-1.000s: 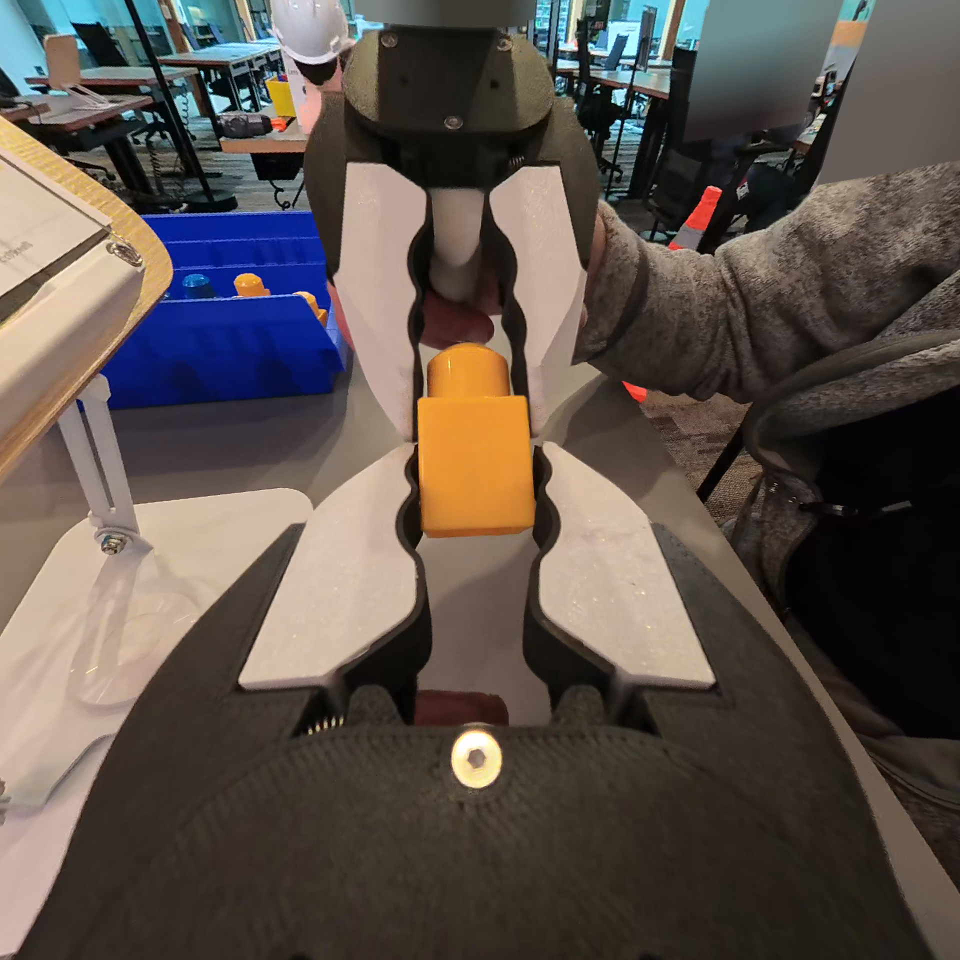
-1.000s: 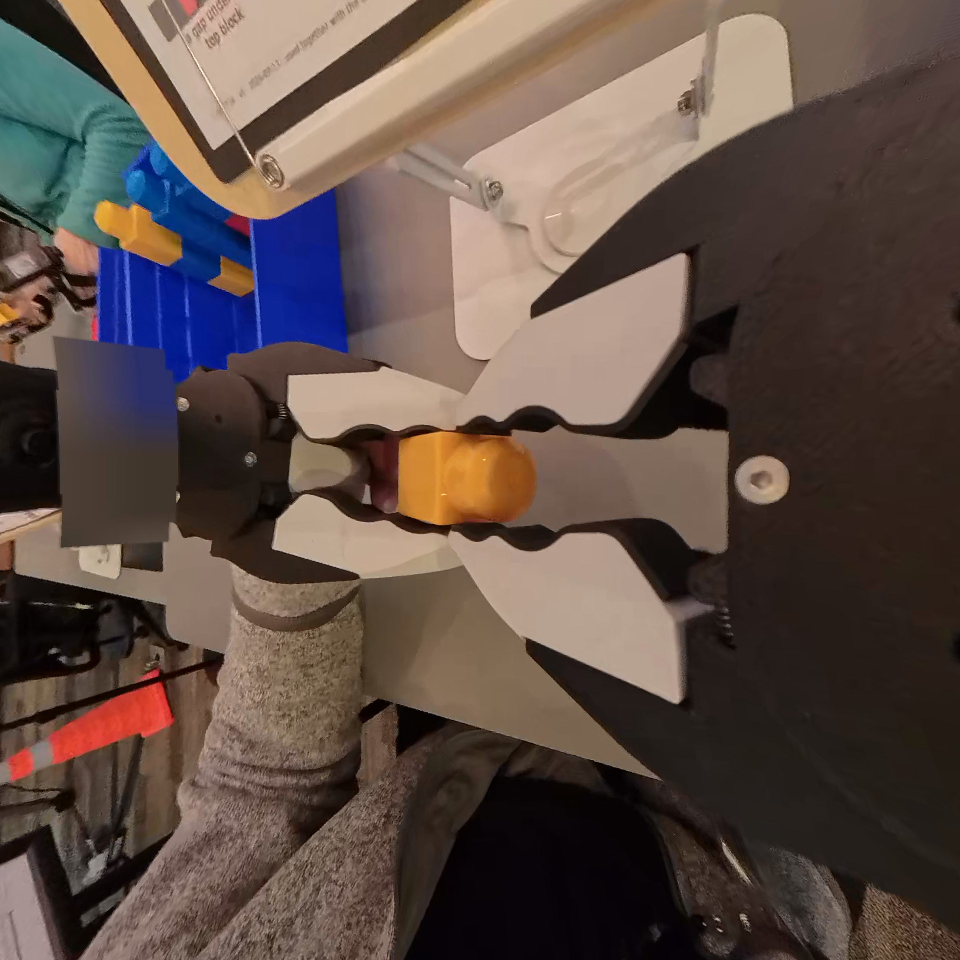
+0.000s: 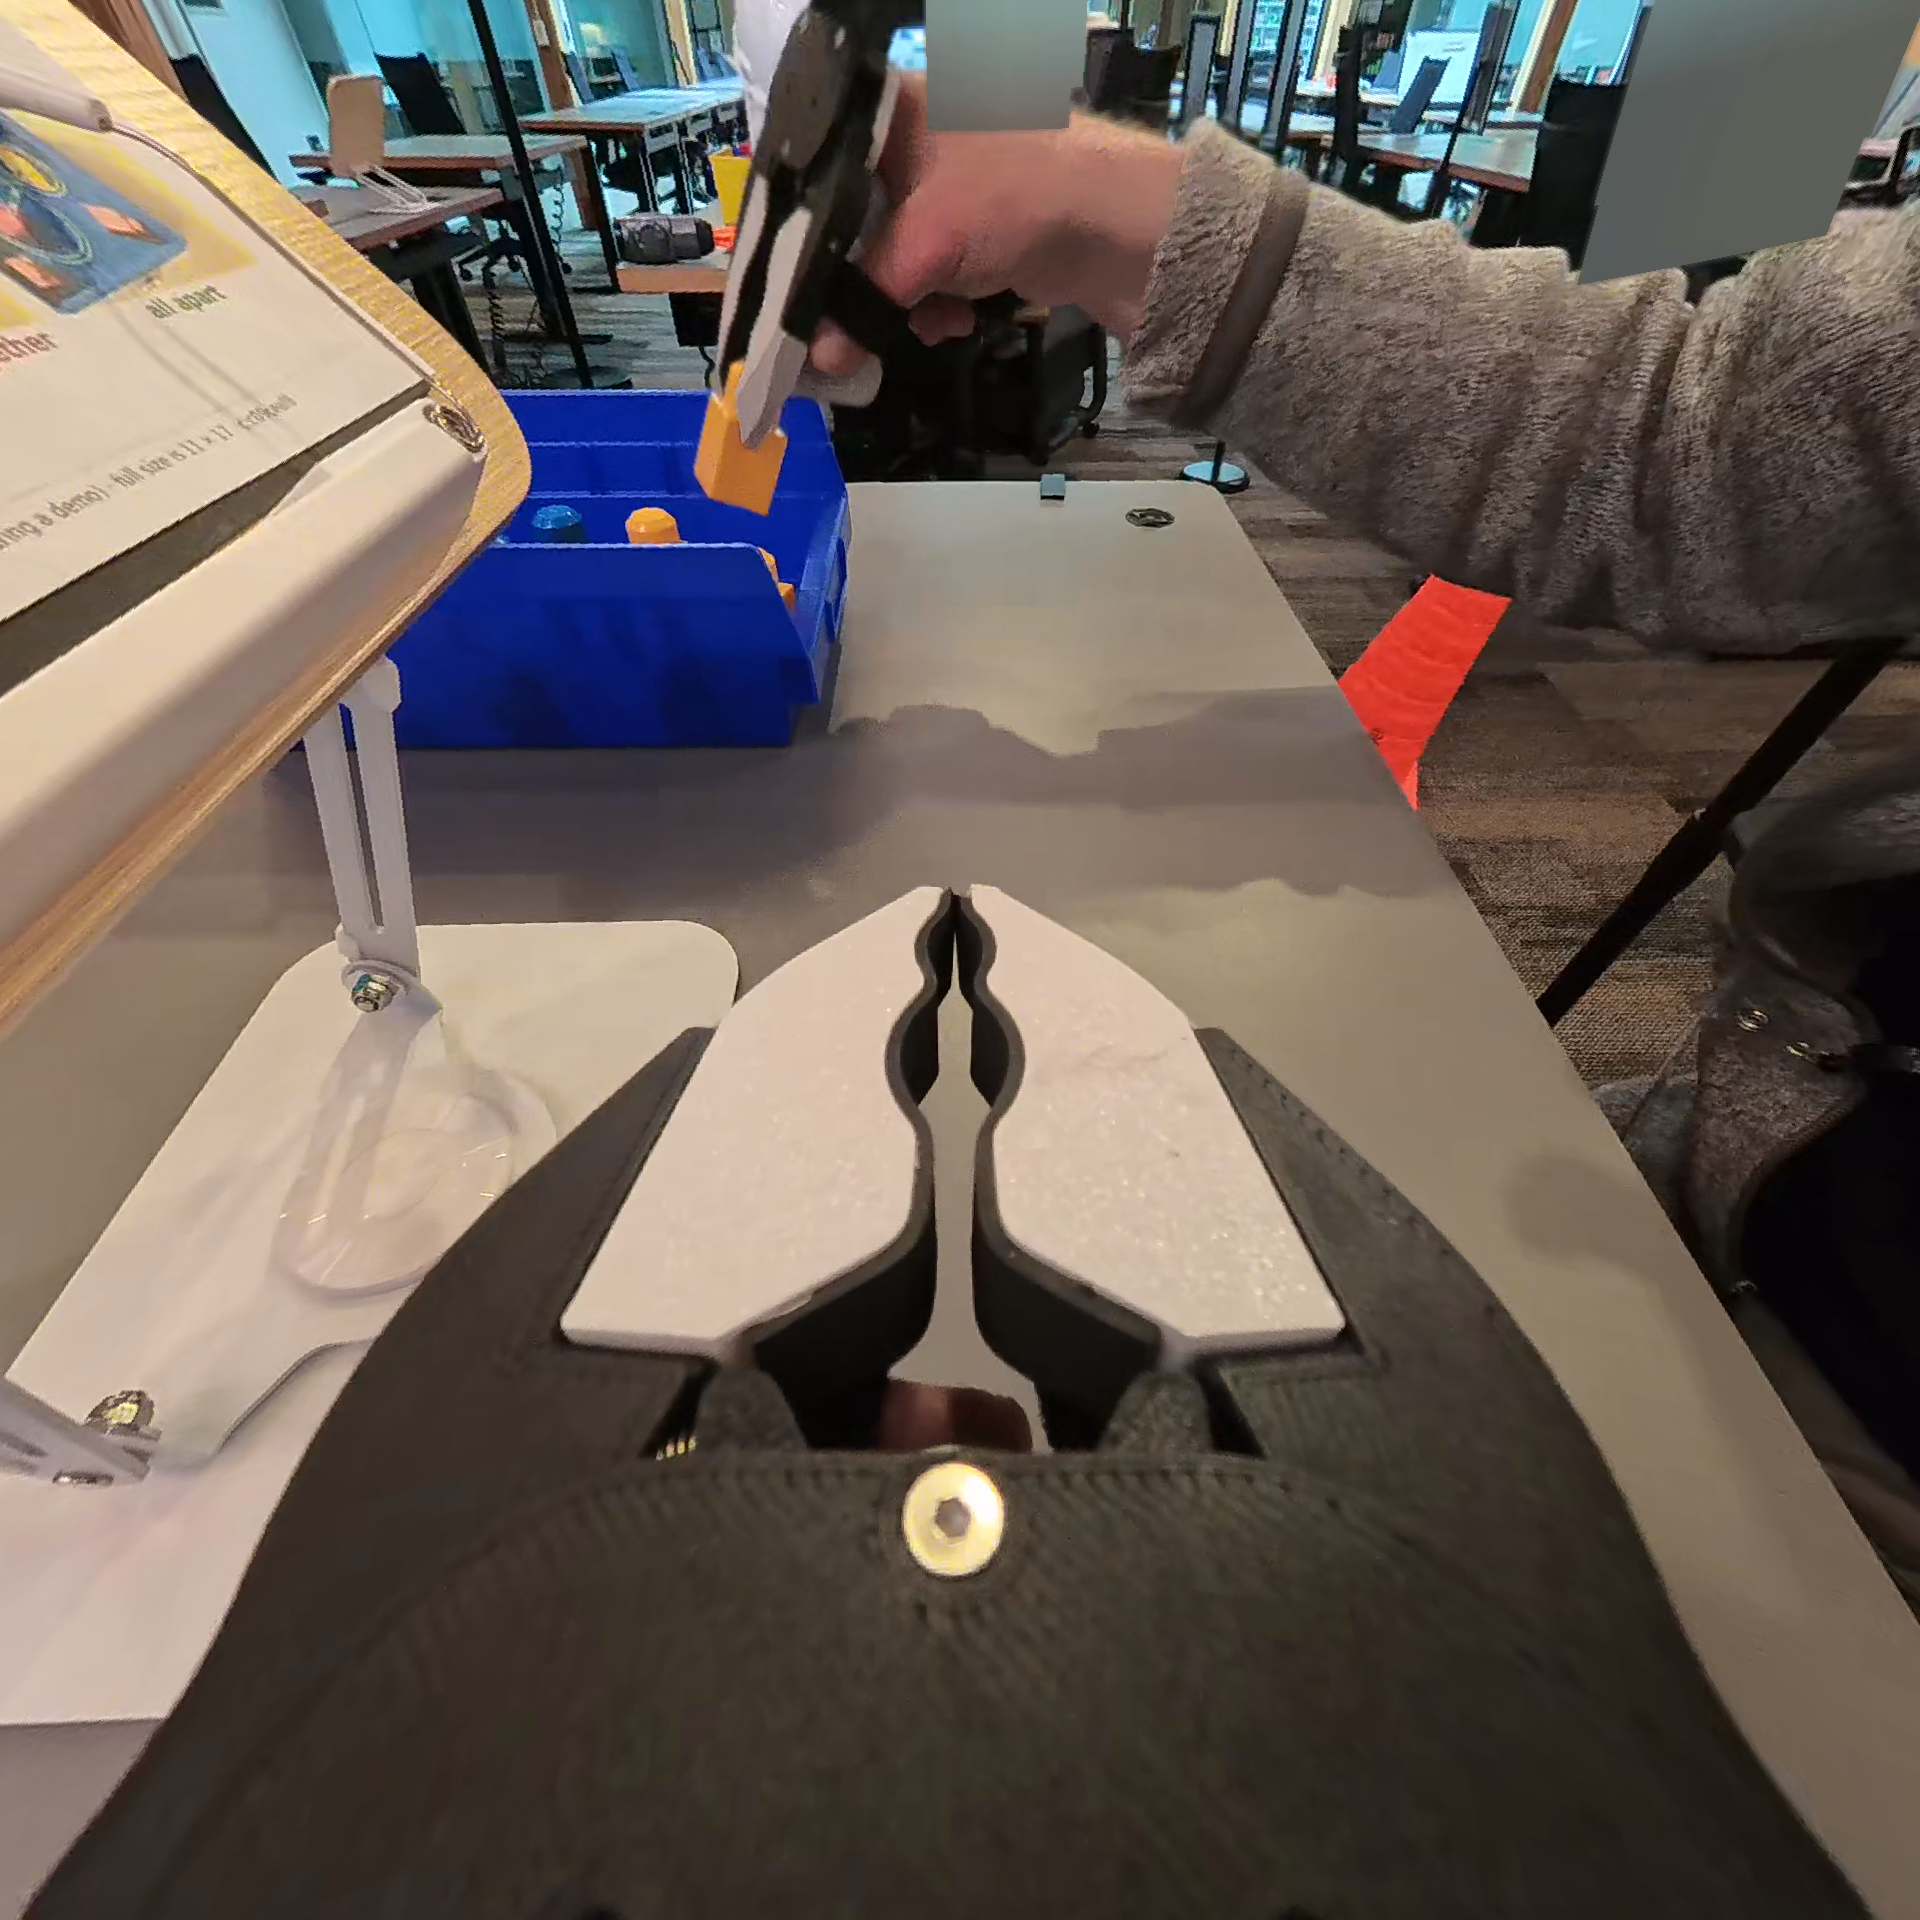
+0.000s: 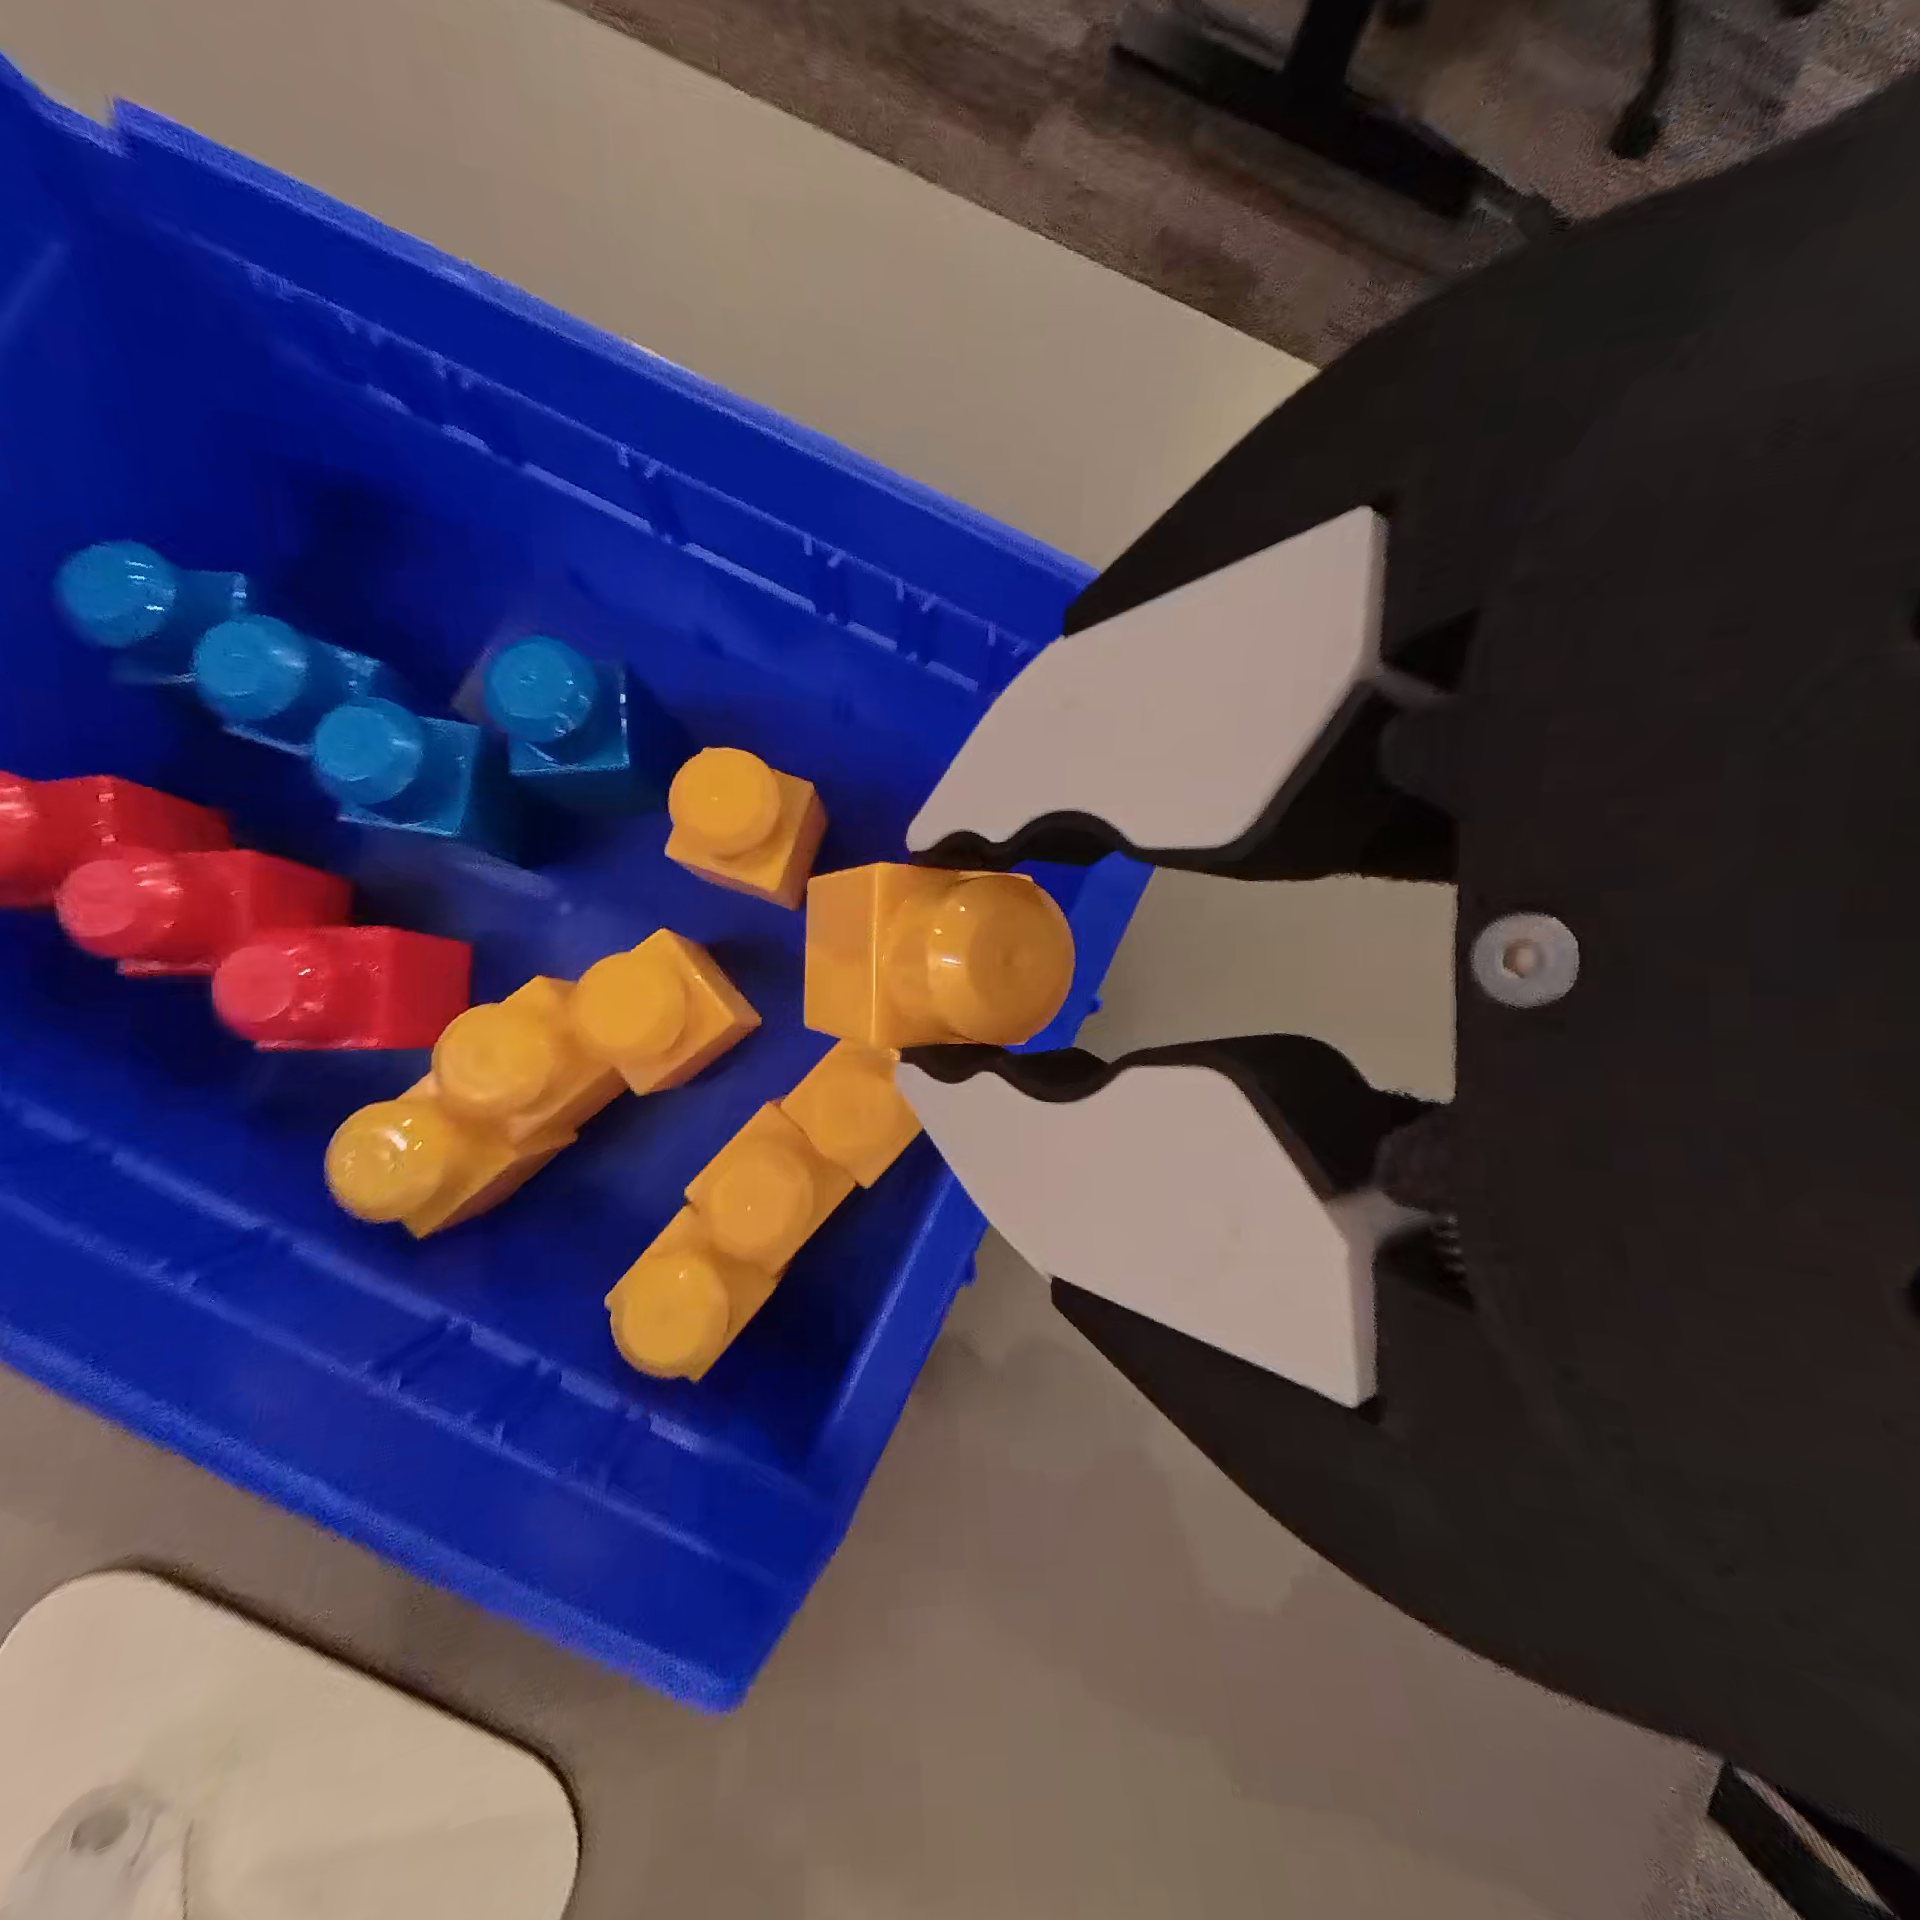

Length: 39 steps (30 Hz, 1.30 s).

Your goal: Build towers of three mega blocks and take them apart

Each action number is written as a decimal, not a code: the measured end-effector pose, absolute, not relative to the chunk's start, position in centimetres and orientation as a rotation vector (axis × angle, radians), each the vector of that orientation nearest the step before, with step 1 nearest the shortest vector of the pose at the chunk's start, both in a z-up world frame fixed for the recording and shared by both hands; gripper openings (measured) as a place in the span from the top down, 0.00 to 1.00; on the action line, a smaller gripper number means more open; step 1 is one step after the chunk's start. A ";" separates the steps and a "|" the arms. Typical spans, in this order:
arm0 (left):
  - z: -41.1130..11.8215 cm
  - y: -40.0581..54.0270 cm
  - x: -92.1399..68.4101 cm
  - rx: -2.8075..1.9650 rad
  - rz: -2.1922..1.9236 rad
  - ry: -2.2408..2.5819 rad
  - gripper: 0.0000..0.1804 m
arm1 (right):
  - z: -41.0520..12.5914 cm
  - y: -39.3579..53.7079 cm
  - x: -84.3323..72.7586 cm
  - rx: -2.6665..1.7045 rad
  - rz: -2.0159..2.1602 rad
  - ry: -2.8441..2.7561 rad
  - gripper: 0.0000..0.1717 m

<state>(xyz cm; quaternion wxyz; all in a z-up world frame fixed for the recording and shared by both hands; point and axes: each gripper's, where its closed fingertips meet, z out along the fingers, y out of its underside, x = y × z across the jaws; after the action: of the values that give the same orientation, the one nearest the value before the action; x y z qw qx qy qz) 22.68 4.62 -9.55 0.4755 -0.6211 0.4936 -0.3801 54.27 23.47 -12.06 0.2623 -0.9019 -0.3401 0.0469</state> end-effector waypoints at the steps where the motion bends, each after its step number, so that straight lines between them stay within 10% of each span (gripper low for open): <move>1: -9.6 4.7 22.7 -1.520 -0.932 1.205 1.00 | -12.7 23.7 54.5 -2.468 0.109 -0.915 0.81; 24: -9.5 4.7 22.5 -1.536 -0.947 1.203 1.00 | -14.8 23.8 54.7 -2.693 0.082 -0.899 0.74; 34: -8.2 4.1 22.0 -1.485 -0.813 1.254 0.95 | -6.8 17.0 46.0 -2.076 0.293 -1.068 0.94; 39: -5.5 4.0 19.2 -1.429 -0.602 1.256 0.78 | -5.0 11.4 37.7 -1.555 0.579 -1.238 1.00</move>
<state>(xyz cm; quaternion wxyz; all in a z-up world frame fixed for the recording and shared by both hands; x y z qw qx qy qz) 19.22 4.04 -5.49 0.5423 -0.6017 0.5288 -0.2535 37.67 11.41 -5.05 0.5104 -0.6458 -0.5144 0.2406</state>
